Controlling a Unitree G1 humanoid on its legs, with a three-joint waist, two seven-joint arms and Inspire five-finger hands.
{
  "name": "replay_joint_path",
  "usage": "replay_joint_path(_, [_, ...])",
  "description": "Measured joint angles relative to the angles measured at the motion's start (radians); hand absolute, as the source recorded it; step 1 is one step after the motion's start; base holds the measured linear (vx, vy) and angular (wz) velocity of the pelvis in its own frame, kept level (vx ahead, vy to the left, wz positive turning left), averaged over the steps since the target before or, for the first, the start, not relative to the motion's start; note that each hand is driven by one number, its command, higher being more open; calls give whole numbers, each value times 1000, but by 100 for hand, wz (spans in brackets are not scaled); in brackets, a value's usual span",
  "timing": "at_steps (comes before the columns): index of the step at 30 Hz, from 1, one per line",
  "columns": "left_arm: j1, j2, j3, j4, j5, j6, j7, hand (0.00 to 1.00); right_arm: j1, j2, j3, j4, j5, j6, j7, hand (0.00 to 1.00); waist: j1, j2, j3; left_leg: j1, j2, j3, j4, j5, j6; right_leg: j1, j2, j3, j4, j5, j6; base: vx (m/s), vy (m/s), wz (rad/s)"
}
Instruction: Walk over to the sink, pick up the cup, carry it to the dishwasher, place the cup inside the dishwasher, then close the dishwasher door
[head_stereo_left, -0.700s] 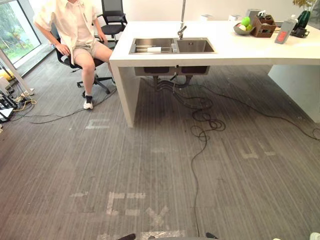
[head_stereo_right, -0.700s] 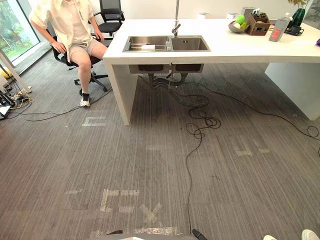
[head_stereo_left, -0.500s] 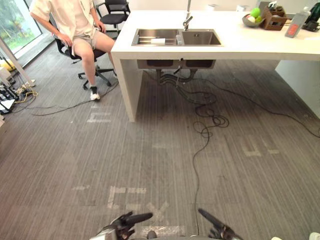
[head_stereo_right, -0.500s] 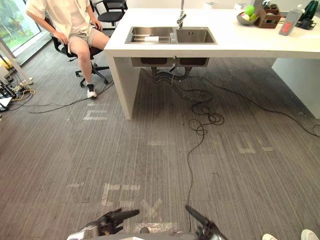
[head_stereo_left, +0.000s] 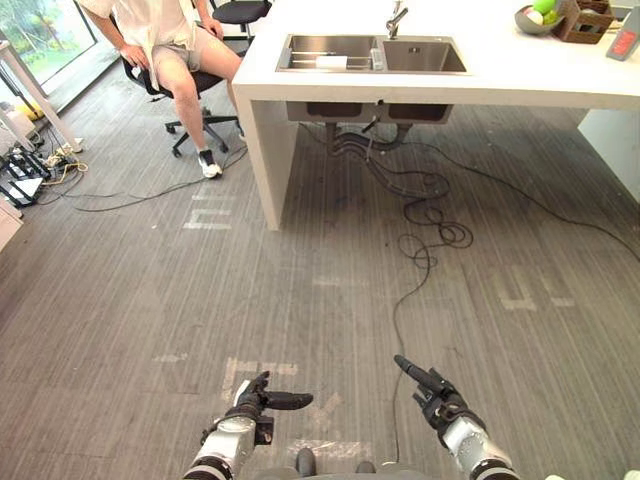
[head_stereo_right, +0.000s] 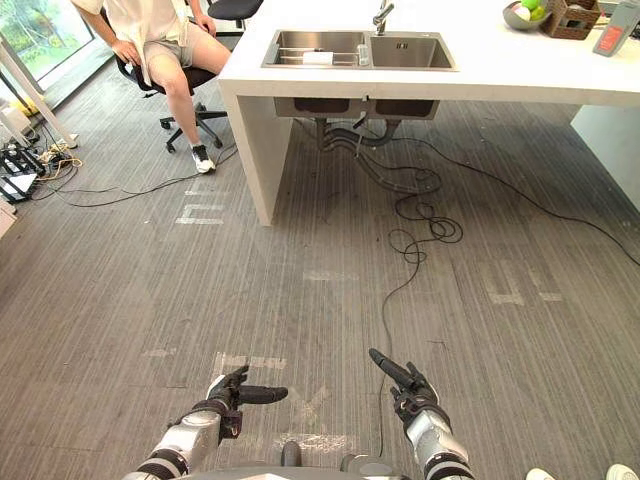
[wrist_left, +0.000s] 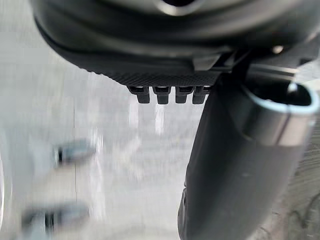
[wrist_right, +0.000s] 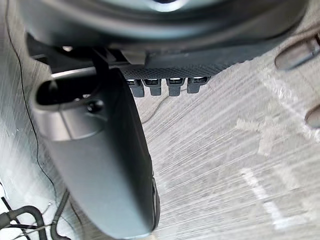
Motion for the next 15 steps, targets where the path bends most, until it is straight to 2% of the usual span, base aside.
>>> replay_joint_path(3, [29,13,0,-52,97,-25,36,100,28,0,21,3,-56,-16,7,100,1,1,0,-5,-2,1,-4,0,1,-11,-3,-2,14,-6,-5,-56,-10,1])
replay_joint_path(6, [36,14,-5,-56,98,-29,34,100,45,-1,37,2,-109,-30,28,100,1,0,0,-7,-4,3,-4,3,4,-15,-6,-3,19,-6,-5,-15,-2,0])
replay_joint_path(12, [76,12,-38,-43,119,-27,17,100,62,-1,55,6,-167,-11,129,100,1,-1,1,-1,-6,9,-5,5,8,-13,-8,-3,19,-6,-4,0,0,0])
replay_joint_path(15, [94,7,-37,20,113,-27,6,100,68,4,75,54,-200,1,185,100,2,-2,1,8,-5,16,-5,6,8,-3,-7,-3,16,-6,-4,0,0,0])
